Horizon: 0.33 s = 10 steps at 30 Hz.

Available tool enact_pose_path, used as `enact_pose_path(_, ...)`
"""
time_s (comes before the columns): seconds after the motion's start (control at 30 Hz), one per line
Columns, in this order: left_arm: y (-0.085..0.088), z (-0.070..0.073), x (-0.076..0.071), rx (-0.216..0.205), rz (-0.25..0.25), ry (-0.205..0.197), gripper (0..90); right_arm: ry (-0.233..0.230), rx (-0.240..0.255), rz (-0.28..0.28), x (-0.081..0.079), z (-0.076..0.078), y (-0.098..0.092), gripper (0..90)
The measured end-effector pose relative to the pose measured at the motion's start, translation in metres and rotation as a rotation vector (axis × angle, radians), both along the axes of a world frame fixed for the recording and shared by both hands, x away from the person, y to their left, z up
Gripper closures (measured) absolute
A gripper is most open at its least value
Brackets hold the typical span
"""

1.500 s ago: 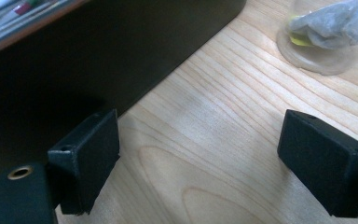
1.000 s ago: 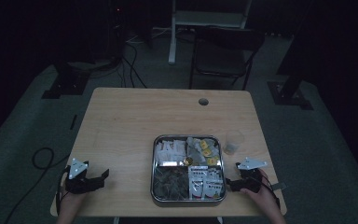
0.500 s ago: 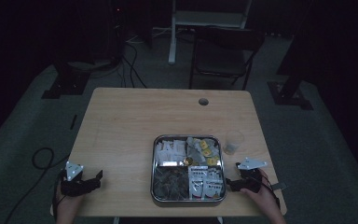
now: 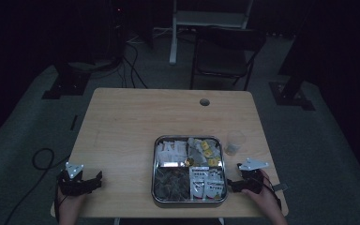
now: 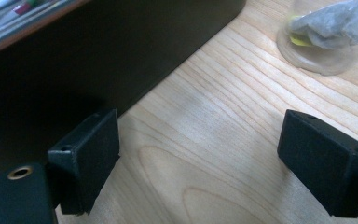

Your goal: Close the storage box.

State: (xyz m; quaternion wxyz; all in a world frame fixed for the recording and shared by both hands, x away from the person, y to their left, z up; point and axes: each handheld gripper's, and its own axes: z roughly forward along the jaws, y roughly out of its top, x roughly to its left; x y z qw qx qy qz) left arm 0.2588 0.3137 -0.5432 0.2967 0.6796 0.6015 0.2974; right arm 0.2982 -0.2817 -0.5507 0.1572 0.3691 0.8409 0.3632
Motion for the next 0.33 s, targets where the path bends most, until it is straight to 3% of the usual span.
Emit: enact_pose_path(0.33, -0.0035, -0.0007, 0.0016, 0.043, 0.02, 0.012, 0.4, 0.0, 0.0, 0.0, 0.0, 0.0, 0.0, 12.2)
